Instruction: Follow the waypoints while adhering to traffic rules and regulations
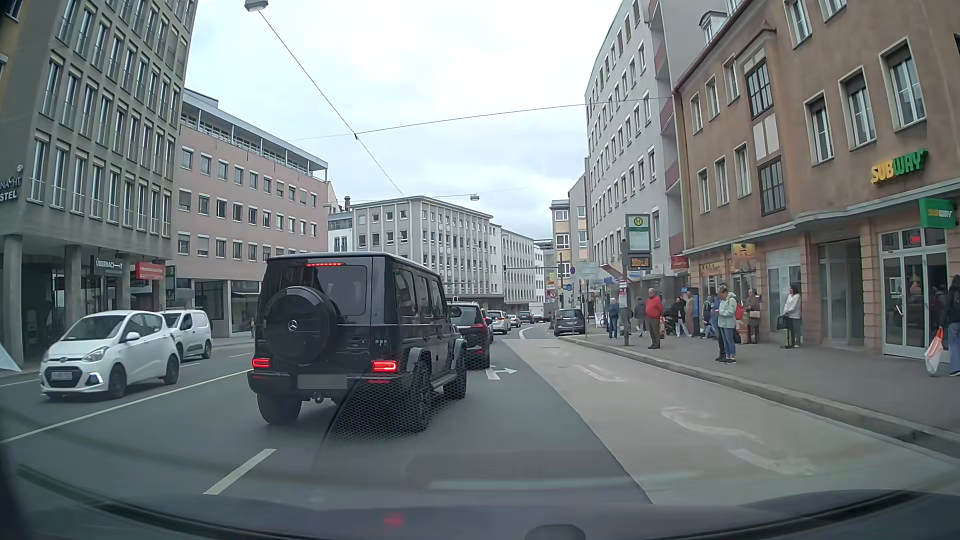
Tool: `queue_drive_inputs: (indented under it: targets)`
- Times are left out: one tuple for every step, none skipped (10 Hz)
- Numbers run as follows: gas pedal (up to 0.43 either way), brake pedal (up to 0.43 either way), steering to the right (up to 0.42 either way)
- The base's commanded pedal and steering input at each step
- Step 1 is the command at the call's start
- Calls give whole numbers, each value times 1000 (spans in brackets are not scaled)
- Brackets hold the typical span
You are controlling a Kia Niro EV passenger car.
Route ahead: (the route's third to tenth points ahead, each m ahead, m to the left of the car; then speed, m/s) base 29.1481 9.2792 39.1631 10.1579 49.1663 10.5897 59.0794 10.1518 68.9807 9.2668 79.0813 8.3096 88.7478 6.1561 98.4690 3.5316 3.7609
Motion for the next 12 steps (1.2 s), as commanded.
queue_drive_inputs:
  targets:
    - [0, 0, -33]
    - [0, 0, -32]
    - [0, 0, -32]
    - [0, 0, -31]
    - [0, 0, -28]
    - [0, 0, -25]
    - [0, 0, -24]
    - [0, 0, -22]
    - [0, 0, -21]
    - [0, 0, -20]
    - [0, 0, -18]
    - [0, 0, -14]
